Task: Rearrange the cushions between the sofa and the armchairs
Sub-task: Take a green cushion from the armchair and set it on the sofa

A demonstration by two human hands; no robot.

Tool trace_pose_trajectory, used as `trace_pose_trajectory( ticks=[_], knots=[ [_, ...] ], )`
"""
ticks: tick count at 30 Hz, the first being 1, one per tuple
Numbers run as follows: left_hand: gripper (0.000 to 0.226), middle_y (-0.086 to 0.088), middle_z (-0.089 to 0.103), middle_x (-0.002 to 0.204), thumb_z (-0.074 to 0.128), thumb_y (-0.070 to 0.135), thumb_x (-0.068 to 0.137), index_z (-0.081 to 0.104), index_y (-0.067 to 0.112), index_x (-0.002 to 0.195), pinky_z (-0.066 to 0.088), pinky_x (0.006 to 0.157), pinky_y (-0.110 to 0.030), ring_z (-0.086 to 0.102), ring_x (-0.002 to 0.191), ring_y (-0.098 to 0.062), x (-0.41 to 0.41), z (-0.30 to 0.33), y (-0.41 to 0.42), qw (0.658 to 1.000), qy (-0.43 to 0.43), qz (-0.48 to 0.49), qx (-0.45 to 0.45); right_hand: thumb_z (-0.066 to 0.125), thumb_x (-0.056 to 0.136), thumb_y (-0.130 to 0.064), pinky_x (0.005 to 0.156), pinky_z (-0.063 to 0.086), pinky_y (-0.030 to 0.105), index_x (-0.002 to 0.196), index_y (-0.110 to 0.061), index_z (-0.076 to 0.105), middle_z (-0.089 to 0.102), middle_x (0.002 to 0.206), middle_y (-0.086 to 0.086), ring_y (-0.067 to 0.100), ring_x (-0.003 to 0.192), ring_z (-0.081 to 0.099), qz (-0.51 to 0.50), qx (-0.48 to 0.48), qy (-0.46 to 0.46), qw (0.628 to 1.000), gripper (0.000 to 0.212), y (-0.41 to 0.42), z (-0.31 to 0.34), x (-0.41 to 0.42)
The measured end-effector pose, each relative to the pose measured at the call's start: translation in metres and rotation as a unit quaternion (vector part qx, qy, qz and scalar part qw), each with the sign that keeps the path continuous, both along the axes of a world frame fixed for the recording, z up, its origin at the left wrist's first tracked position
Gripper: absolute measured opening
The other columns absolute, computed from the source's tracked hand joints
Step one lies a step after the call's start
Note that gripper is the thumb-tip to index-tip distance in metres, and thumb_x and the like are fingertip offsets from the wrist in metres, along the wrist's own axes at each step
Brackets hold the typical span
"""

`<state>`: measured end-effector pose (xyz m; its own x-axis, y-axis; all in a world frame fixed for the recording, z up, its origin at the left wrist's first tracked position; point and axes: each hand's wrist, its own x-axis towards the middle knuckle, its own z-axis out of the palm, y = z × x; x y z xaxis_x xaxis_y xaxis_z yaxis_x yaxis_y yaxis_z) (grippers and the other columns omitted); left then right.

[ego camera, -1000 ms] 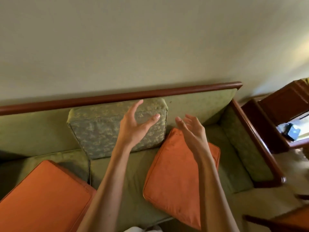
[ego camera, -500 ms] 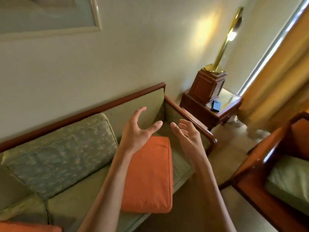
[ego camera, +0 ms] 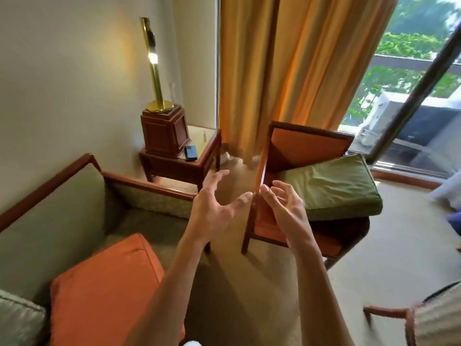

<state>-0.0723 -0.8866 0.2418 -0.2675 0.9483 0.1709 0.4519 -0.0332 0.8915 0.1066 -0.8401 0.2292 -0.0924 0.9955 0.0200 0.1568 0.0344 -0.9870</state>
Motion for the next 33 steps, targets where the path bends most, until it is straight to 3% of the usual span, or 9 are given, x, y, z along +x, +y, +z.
trace_pose_trajectory(
  ticks=[6, 12, 20, 33],
  knots=[
    [0.083, 0.009, 0.043, 0.155, 0.076, 0.066, 0.074, 0.043, 0.040, 0.146, 0.038, 0.104, -0.035, 0.041, 0.141, -0.019, 0.026, -0.006, 0.078, 0.998, -0.021, -0.054, 0.005, 0.070, 0.083, -0.061, 0.084, 0.047, 0.017, 0.140, -0.023, 0.050, 0.057, 0.137, 0.002, 0.011, 0.122, 0.056, -0.067, 0.008, -0.009, 0.998, 0.071, 0.036, -0.003, 0.050],
    [0.083, 0.004, 0.048, 0.152, 0.076, 0.067, 0.071, 0.047, 0.038, 0.143, 0.042, 0.099, -0.032, 0.047, 0.136, -0.018, 0.040, -0.005, 0.164, 0.992, -0.045, -0.114, 0.001, 0.069, 0.078, -0.067, 0.088, 0.049, 0.023, 0.140, -0.025, 0.049, 0.055, 0.139, 0.003, 0.015, 0.124, 0.056, -0.130, 0.005, -0.010, 0.991, 0.078, 0.088, 0.000, 0.082],
    [0.084, 0.001, 0.050, 0.149, 0.078, 0.062, 0.071, 0.047, 0.036, 0.144, 0.040, 0.096, -0.027, 0.047, 0.135, -0.018, 0.075, -0.018, 0.239, 0.976, -0.076, -0.200, -0.037, 0.069, 0.082, -0.059, 0.089, 0.048, 0.024, 0.136, -0.031, 0.051, 0.055, 0.137, 0.001, 0.016, 0.126, 0.054, -0.190, -0.019, 0.007, 0.982, 0.063, 0.146, -0.011, 0.095],
    [0.081, 0.005, 0.053, 0.143, 0.080, 0.061, 0.068, 0.051, 0.038, 0.141, 0.041, 0.097, -0.028, 0.050, 0.130, -0.013, 0.159, -0.027, 0.387, 0.979, -0.085, -0.176, -0.052, 0.069, 0.082, -0.056, 0.080, 0.053, 0.018, 0.135, -0.025, 0.054, 0.059, 0.131, 0.001, 0.010, 0.118, 0.059, -0.171, -0.014, 0.018, 0.985, 0.063, 0.308, -0.017, 0.185]
  ],
)
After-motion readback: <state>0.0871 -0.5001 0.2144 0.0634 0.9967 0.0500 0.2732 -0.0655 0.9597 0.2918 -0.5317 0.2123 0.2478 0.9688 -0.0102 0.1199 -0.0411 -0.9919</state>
